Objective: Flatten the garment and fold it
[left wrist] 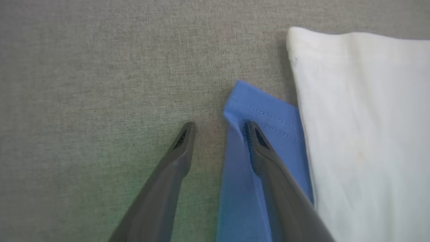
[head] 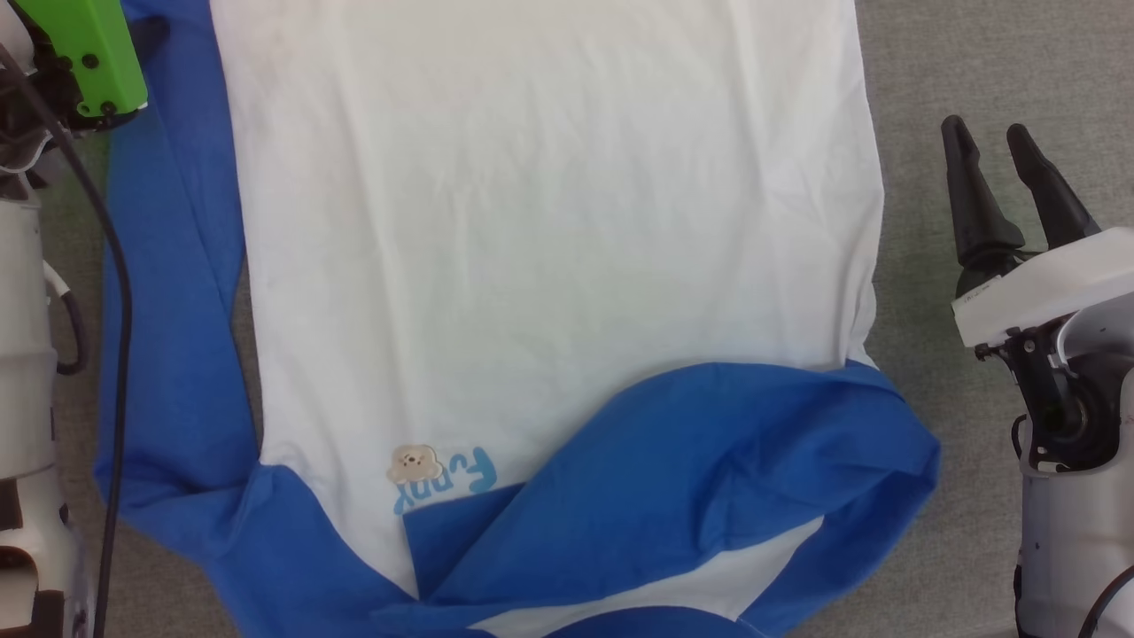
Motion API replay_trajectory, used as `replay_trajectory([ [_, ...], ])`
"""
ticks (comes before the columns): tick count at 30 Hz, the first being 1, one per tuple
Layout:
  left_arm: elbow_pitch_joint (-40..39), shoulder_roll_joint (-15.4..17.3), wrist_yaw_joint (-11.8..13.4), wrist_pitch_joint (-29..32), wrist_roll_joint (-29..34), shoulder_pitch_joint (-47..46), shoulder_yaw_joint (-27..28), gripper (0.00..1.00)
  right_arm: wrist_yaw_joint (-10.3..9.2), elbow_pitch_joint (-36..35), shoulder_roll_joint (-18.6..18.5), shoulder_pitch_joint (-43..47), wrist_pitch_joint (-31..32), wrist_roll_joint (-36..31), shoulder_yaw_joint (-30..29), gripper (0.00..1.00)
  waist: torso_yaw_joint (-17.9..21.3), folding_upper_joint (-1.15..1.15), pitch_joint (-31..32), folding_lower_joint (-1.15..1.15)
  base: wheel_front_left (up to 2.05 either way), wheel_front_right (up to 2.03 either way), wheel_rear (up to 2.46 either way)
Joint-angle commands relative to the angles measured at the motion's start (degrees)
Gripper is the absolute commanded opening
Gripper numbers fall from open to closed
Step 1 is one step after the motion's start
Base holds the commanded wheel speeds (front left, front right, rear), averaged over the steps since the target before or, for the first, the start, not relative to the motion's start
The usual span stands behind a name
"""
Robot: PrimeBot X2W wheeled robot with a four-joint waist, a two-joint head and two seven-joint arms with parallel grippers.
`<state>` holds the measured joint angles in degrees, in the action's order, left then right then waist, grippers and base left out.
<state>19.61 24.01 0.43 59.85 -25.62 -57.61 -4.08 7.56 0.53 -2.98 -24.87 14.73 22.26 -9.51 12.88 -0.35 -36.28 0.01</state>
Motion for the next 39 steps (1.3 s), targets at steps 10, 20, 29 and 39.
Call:
replay_trajectory([
  [10,-1.0,-3.0,-1.8,-6.6,-3.2,2.8,1.1,0.0,-0.08,1.3,0.1,-1.0,-0.5,-0.8,-1.1,1.0,-2.1,0.35,2.3,-0.01,0.0,0.0,0.0],
  [20,0.9,-5.3,0.0,-18.8,-5.0,6.9,5.9,0.0,-0.08,2.3,-0.3,2.1,0.4,-2.6,-3.3,1.0,-7.9,0.35,13.7,-0.01,0.0,0.0,0.0],
  [29,-2.2,-6.9,1.9,-28.4,-6.7,15.8,10.9,0.0,-0.08,3.3,-0.3,7.0,2.1,-3.8,-4.5,1.0,-11.7,0.35,24.5,-0.01,0.0,0.0,0.0],
  [39,-11.4,-17.8,-2.8,-31.5,-11.2,22.0,4.1,0.0,-0.08,3.0,-0.1,12.4,4.1,-4.4,-7.0,1.0,-13.3,0.35,32.9,-0.01,0.0,0.0,0.0],
])
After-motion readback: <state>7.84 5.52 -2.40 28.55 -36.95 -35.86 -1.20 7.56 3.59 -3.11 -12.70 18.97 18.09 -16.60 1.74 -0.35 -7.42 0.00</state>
